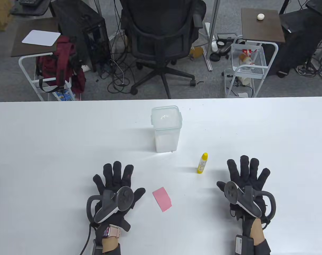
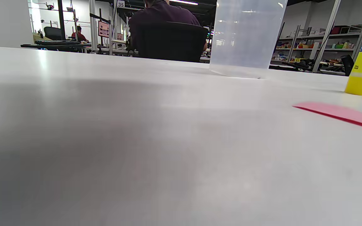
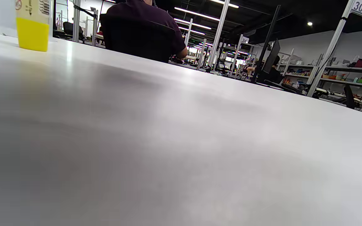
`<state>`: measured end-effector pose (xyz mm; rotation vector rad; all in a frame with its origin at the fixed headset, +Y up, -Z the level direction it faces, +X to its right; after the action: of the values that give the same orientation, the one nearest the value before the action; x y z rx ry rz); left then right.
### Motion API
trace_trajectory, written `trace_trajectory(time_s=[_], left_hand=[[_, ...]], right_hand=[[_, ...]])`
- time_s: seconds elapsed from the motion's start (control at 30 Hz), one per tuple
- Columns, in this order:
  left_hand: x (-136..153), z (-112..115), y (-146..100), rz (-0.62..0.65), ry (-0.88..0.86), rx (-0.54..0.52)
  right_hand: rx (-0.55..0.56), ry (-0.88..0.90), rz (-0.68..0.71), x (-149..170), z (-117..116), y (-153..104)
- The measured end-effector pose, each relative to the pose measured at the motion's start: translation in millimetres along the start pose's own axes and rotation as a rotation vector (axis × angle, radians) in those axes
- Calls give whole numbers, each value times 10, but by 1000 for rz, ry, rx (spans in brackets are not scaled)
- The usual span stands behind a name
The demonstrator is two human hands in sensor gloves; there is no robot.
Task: Squeeze liquid glue on card and attach to container
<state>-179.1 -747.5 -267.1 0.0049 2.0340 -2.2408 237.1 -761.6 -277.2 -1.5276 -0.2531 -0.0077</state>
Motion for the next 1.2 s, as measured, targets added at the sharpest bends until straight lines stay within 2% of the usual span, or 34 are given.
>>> trace_trajectory(time_s=[0.87,1.0,1.13,1.2], left_hand=[[15,46,20,-9,-53,57],[-39,-42,94,5,-77,64],[-129,-246,213,-7,-128,24],[-199,-421,316,-26,-153,-8]], right_hand=[[-5,23,-21,36,-12,-19],[-10,42,-29,66,-22,-34],[-12,64,-36,90,-29,-52],[-10,67,-42,103,-31,-58]])
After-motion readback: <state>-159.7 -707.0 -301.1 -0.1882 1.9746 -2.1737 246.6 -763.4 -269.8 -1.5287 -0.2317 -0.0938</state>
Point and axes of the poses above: the tracker on the back of each hand, its own x axis roughly to the little-finger side, its own y axis roughly from the wrist to the fingertips, z = x × y, the point moved 1 cm from there along y, roughly from the wrist to the fingertips, and after that the axes turned 4 degrees about -z, right-handed, at the moved point
